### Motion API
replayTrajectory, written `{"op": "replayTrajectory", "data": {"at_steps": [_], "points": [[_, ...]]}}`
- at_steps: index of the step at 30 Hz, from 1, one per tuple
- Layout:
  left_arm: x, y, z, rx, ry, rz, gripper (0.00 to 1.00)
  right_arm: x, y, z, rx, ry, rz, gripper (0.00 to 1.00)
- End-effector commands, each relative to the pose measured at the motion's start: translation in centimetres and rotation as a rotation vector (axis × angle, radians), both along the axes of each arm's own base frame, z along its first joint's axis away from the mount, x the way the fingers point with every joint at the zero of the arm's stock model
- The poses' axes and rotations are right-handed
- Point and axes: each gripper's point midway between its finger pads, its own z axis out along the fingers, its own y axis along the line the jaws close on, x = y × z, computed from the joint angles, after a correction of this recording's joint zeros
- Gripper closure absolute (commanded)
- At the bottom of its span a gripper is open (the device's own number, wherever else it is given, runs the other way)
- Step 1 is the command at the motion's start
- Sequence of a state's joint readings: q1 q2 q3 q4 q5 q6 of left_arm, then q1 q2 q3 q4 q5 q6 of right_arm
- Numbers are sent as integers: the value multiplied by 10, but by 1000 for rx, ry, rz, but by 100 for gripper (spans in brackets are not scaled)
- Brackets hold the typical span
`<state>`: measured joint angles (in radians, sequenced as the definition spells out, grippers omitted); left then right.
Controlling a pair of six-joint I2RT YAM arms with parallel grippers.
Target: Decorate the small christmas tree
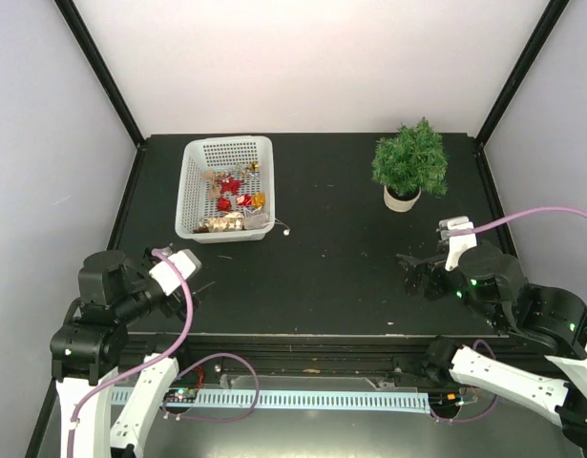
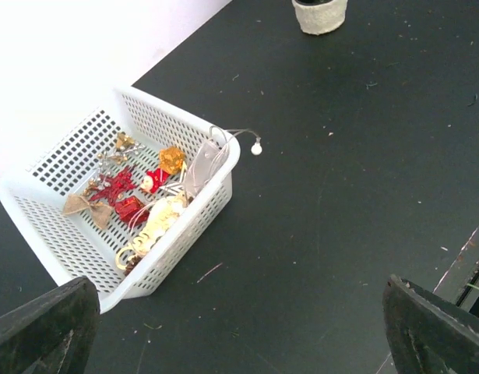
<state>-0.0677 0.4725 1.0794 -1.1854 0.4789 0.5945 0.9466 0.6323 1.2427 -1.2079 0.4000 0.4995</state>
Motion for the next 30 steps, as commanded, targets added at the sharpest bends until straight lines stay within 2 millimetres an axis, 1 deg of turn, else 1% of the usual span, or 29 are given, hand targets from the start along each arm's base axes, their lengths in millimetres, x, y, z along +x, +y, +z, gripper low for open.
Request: {"op": "replayTrajectory", "data": {"at_steps": [1, 3, 7, 11, 15, 18, 20, 23, 25, 26, 27, 30], "points": [[6, 8, 2, 6, 1, 58, 1, 3, -4, -8, -36, -5, -18, 0], [10, 13, 10, -2, -49, 104, 1, 1, -1, -8, -25, -10, 0, 0], [9, 14, 20, -17, -115, 109, 1, 4, 0, -13, -45, 3, -5, 0], [11, 14, 18, -15, -103, 115, 1, 9, 3, -20, -89, 21, -20, 0], [24, 28, 19, -14, -98, 219, 1, 14, 13, -28, -117, 34, 1, 0], [31, 30, 11, -4, -50, 231, 1, 19, 17, -29, -129, 25, -3, 0], [33, 29, 8, 0, -32, 227, 1, 23, 24, -26, -121, 14, 4, 0], [32, 21, 5, -3, -3, 175, 1, 39, 29, -20, -136, -25, -42, 0], [37, 23, 7, -12, 14, 198, 1, 54, 31, -9, -156, -53, -101, 0], [39, 23, 9, -17, 14, 203, 1, 63, 38, -8, -170, -55, -121, 0], [40, 22, 9, -22, 19, 196, 1, 73, 39, -2, -176, -70, -157, 0], [42, 16, 11, -43, 55, 177, 1, 106, 30, 15, -187, -108, -304, 0]]}}
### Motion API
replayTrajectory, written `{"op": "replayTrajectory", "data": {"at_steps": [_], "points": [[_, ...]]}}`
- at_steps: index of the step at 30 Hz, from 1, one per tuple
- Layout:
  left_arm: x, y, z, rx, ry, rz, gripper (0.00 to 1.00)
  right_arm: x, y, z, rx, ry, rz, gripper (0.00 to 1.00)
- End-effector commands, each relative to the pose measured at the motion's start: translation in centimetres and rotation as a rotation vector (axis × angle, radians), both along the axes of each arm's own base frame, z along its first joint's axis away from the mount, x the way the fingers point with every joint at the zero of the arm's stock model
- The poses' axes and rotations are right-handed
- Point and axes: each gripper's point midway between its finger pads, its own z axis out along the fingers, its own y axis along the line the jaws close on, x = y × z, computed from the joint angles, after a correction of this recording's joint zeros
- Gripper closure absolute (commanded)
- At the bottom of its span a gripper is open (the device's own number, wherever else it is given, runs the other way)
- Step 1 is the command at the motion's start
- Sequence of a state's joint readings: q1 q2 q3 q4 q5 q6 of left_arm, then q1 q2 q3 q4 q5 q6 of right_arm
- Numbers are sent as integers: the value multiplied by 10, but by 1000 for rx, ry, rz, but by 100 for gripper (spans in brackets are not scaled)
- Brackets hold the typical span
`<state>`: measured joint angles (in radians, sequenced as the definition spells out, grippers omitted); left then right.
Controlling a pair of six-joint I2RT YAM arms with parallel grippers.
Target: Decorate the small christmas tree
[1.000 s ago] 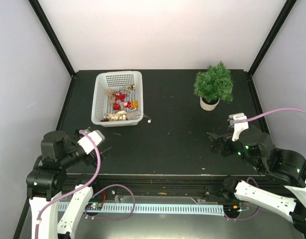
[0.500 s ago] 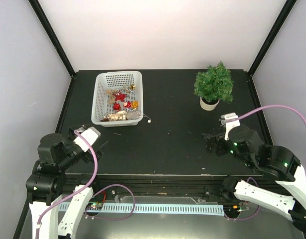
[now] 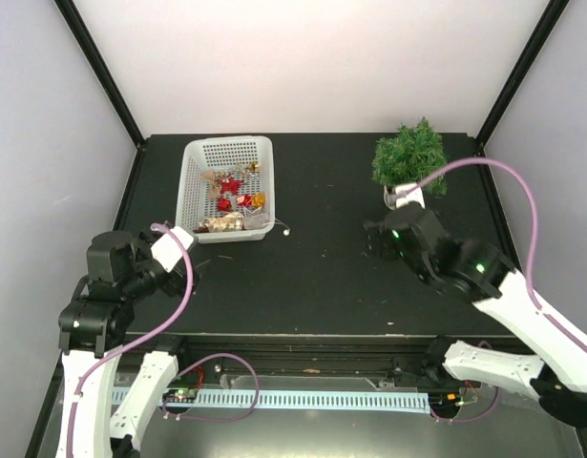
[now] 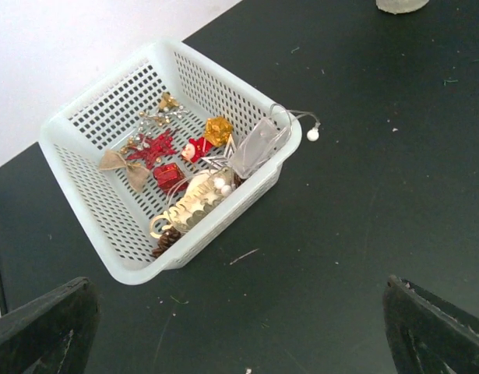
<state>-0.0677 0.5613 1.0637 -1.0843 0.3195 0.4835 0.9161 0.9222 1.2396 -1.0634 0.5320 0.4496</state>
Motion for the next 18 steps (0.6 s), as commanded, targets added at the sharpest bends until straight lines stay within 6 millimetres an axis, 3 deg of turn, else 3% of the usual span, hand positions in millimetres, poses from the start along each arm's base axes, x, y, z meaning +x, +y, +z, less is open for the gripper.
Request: {"op": "replayTrajectory", "data": {"at_steps": [1, 3, 8, 13, 18], "points": [[2, -7, 15, -56, 16, -13, 1, 54, -14, 41, 33, -138, -216, 0], [4, -9, 14, -66, 34, -21, 1, 77, -28, 45, 136, -116, -275, 2], [8, -13, 8, -80, 53, -36, 1, 126, -60, 33, 319, -35, -350, 13], [11, -19, 7, -91, 55, -71, 1, 148, -78, 20, 373, 1, -412, 23], [21, -22, -1, -109, 72, -79, 1, 160, -97, -3, 526, 64, -456, 44]]}}
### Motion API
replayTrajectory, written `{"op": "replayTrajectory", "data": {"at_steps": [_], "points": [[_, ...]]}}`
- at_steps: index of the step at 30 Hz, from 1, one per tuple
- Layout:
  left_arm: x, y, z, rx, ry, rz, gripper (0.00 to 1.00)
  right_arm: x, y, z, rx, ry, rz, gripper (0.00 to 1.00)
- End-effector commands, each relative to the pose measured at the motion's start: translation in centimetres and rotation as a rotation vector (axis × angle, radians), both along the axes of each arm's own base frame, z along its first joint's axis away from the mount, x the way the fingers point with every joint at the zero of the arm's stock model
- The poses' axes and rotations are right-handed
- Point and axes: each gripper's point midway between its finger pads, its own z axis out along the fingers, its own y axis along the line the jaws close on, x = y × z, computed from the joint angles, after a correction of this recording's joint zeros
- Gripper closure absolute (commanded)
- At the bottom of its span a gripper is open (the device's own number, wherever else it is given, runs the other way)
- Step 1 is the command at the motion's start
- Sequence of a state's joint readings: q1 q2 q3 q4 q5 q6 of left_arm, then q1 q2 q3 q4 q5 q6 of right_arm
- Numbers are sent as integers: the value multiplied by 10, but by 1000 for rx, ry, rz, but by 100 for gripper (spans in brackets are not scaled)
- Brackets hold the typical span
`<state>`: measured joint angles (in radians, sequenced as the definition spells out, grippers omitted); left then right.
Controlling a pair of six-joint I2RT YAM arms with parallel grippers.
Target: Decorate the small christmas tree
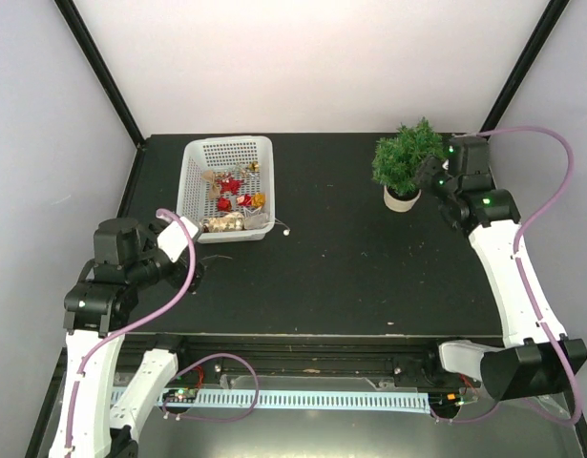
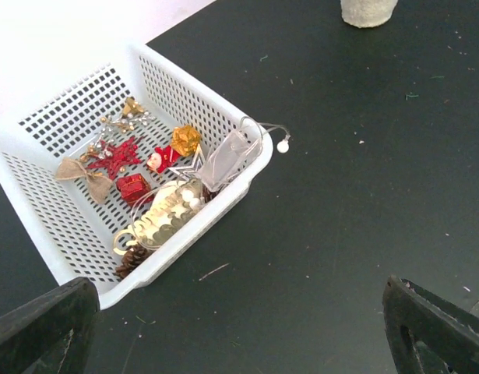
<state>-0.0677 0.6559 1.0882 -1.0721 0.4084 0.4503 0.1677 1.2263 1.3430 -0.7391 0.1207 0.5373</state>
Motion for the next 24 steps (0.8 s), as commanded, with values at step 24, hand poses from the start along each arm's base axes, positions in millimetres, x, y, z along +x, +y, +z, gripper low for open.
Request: {"op": "replayTrajectory", "data": {"at_steps": [24], "points": [[11, -20, -15, -76, 35, -93, 1, 85, -37, -27, 397, 5, -63, 46]]}}
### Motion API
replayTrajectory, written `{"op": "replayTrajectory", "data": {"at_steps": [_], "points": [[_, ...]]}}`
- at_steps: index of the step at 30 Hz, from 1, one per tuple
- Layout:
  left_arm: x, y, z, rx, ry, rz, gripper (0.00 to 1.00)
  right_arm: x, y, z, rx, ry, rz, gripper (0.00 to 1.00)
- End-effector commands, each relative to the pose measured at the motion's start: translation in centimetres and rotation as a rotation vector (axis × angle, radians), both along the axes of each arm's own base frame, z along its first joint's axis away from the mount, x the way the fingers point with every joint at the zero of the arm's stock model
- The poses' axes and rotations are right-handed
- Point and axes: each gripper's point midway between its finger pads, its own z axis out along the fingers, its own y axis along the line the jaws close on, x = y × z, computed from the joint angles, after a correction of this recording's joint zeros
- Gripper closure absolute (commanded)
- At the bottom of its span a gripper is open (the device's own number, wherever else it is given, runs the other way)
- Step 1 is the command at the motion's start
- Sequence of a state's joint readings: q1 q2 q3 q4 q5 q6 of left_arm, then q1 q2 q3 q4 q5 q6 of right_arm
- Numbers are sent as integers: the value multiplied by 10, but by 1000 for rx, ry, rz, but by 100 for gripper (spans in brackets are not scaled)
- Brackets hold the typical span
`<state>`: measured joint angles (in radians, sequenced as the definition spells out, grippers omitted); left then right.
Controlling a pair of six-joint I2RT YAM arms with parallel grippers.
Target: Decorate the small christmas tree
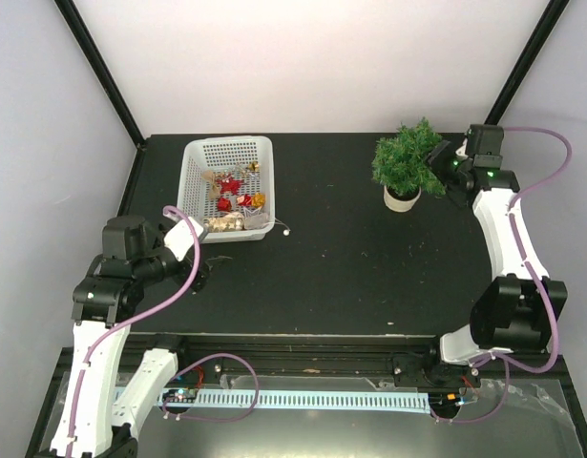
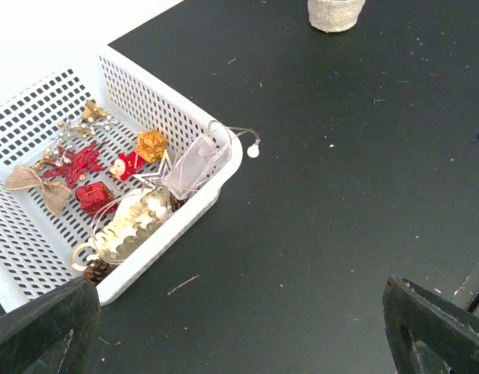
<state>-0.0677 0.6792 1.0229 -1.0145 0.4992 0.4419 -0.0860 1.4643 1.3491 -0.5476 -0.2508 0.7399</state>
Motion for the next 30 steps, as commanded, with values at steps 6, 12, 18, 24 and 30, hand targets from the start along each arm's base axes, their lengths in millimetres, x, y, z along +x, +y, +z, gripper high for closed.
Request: {"op": "replayTrajectory", "data": {"at_steps": [6, 12, 18, 24, 30], "points": [[8, -6, -3, -17, 4, -29, 1, 26, -2, 7, 9, -23, 10, 48], [9, -6, -5, -16, 7, -33, 1, 21, -10, 3, -51, -6, -13, 50], [12, -8, -7, -29, 14, -35, 1, 16, -10, -10, -67, 19, -5, 52], [13, -8, -6, -29, 13, -32, 1, 16, -8, -19, -76, 37, 4, 54], [13, -8, -8, -32, 15, -31, 1, 24, -1, -31, -78, 62, 25, 58]]}}
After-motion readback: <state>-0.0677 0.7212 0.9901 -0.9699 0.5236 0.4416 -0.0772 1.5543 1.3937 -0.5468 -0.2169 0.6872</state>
